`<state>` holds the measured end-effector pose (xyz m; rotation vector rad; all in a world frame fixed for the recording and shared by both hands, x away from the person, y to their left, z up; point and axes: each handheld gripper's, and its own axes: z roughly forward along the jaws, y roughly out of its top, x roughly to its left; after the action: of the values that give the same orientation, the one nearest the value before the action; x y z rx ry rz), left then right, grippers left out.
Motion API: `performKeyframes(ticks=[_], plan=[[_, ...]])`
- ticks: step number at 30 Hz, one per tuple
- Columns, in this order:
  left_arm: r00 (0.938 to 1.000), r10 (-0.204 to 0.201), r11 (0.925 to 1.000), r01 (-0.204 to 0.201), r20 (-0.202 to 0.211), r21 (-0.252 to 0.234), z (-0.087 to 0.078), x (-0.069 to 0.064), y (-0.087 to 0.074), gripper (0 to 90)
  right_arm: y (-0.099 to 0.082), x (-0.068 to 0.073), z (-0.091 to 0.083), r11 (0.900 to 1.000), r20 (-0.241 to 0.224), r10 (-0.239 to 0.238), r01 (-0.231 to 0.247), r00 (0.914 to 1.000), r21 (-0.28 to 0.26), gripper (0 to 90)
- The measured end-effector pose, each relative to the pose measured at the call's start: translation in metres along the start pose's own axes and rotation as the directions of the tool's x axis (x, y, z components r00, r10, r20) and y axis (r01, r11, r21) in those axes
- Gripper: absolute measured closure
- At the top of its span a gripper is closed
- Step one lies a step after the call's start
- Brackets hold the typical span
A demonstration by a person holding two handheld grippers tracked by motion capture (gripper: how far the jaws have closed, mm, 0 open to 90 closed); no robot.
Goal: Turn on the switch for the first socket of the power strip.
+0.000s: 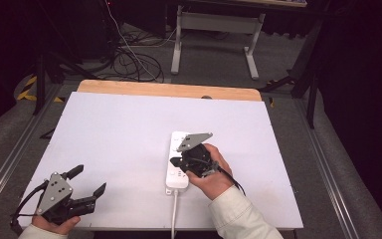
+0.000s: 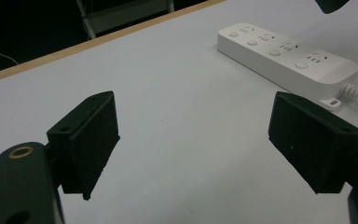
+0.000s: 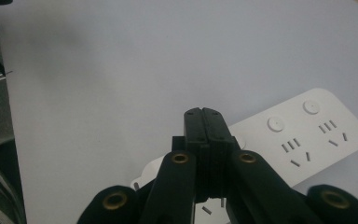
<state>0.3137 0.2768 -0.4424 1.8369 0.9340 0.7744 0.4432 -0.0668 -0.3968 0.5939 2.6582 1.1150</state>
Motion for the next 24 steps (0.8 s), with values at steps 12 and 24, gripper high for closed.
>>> performKeyframes(ticks=[12, 24], plan=[[1.0, 0.007, 1.0, -0.007, -0.001, 0.001, 0.0, 0.0, 0.0, 16.7, 0.001, 0.003, -0.01, 0.9991, 0.0, -0.011, 0.011, 0.9999, -0.041, 84.2], [1.0, 0.0, 1.0, 0.0, 0.0, 0.002, 0.0, 0.0, 0.0, 16.6, -0.008, 0.001, -0.034, 0.9712, 0.013, -0.032, 0.034, 0.9994, -0.236, 54.7]])
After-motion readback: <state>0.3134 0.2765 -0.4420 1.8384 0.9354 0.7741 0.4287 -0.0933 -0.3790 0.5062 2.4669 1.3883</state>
